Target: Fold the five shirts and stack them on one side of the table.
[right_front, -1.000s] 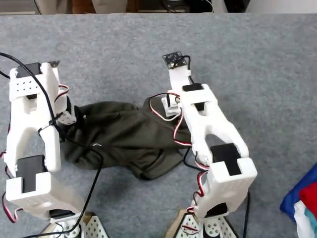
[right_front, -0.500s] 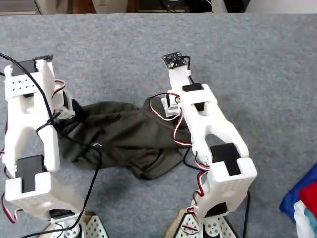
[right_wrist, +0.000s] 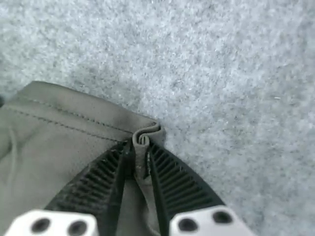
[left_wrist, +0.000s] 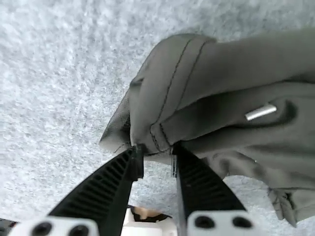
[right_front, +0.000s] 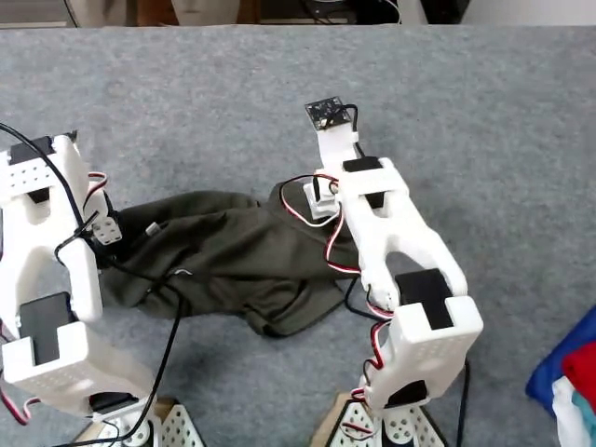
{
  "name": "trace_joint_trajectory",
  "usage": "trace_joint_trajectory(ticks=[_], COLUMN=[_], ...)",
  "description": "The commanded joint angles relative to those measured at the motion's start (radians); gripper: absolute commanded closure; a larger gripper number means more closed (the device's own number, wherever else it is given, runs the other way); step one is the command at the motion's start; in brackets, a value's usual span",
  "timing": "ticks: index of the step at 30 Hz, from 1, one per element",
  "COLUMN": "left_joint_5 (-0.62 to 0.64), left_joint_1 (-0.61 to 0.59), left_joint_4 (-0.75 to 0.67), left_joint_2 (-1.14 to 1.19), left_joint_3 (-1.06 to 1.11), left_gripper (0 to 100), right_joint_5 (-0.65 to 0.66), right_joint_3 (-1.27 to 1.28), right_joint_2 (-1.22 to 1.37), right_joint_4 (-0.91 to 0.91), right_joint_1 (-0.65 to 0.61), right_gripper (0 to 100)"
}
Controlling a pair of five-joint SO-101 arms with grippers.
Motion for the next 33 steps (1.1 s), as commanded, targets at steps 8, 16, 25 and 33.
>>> trace_joint_trajectory(ticks=[8,16,25,33], left_joint_5=[0.141,0.158,0.215,0.250], left_joint_1=[-0.012,-0.009,-0.012,-0.014], left_joint_4=[-0.083,-0.138,-0.150,-0.058], left_joint_2=[-0.005,-0.005,-0.007,-0.007], left_joint_3=[0.006,-0.003,-0.037,-0.037], left_gripper=[91,98,98,73], right_joint_5=[0.006,0.006,0.006,0.006], right_joint_3=[0.005,0.005,0.005,0.005], right_joint_2=[-0.024,-0.024,-0.024,-0.024], right_joint_4=[-0.020,-0.020,-0.020,-0.020], right_joint_1=[-0.013,-0.013,-0.013,-0.013], right_gripper=[99.5,99.5,99.5,99.5])
